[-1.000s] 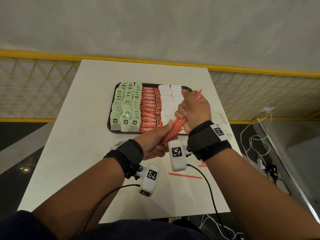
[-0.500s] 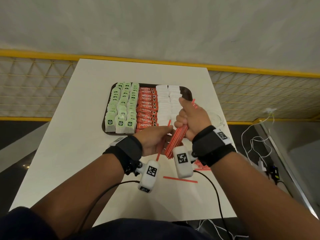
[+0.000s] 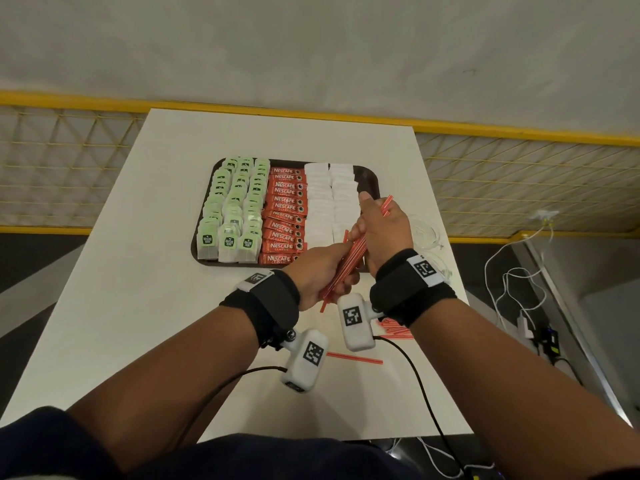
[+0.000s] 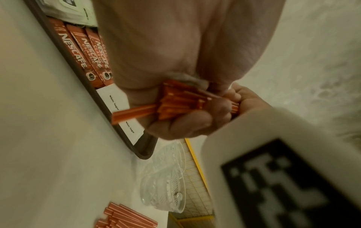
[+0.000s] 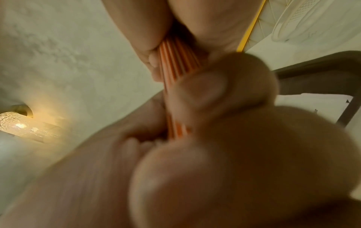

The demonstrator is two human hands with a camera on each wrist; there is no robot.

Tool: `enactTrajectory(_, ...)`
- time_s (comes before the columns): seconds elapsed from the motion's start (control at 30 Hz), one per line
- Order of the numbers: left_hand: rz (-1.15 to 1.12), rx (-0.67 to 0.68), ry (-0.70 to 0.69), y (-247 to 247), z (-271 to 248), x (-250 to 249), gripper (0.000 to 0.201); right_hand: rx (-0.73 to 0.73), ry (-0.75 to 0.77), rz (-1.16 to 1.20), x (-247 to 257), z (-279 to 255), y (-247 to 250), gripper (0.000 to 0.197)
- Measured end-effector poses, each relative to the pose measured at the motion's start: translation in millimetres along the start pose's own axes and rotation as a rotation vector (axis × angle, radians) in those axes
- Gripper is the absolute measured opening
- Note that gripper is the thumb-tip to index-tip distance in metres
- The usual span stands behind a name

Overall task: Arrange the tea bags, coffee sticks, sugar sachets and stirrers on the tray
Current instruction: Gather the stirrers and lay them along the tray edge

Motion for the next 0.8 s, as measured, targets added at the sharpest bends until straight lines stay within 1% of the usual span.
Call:
enactTrajectory(0.07,0.023,0.012,-0.035,-5,-3,-4,0.056,-0.01,0.008,-0.056,1,3,4,0.03)
enactTrajectory(0.13,0.12,0.051,-0.084,-13,-5,-9,0.061,-0.032,0.01,-0.131,2,6,9,0.031)
enactTrajectory(0.17,0.181,0.075,-0.108,-17,-6,-11,0.058,-0.029,0.007,-0.152,3,7,12,0.029)
enactTrajectory(0.23,0.239,0.11,-0.124,-23,-6,-13,0.042,0.022,-0.041,-0.078,1,8,12,0.023)
enactTrajectory(0.3,0.25,0.121,-0.105,-24,-4,-14,0.024,0.107,-0.137,0.103,-3,5,10,0.021)
enactTrajectory(0.4,0.287,0.133,-0.074,-23,0,-13,0.01,0.216,-0.222,0.283,-4,3,7,0.021)
enactTrajectory(0.47,0.308,0.142,-0.064,-24,2,-12,0.01,0.245,-0.238,0.338,-3,3,4,0.028)
enactTrajectory(0.57,0.36,0.155,-0.097,-28,4,-14,0.014,0.234,-0.202,0.322,3,3,3,0.039)
enactTrajectory(0.7,0.374,0.162,-0.136,-31,6,-17,0.008,0.224,-0.169,0.309,11,1,4,0.036)
enactTrajectory(0.8,0.247,0.212,-0.079,-29,6,-12,0.012,0.194,-0.174,0.342,15,4,8,0.034)
Point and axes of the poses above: each hand's wrist, its own z-axis towards the middle knuckle, its own y-axis out of the back of the hand, x = y × z, the point moved 7 cm from there along z, towards the middle knuckle, and after that the axes turned 3 degrees about -x, right-handed, at the moved point
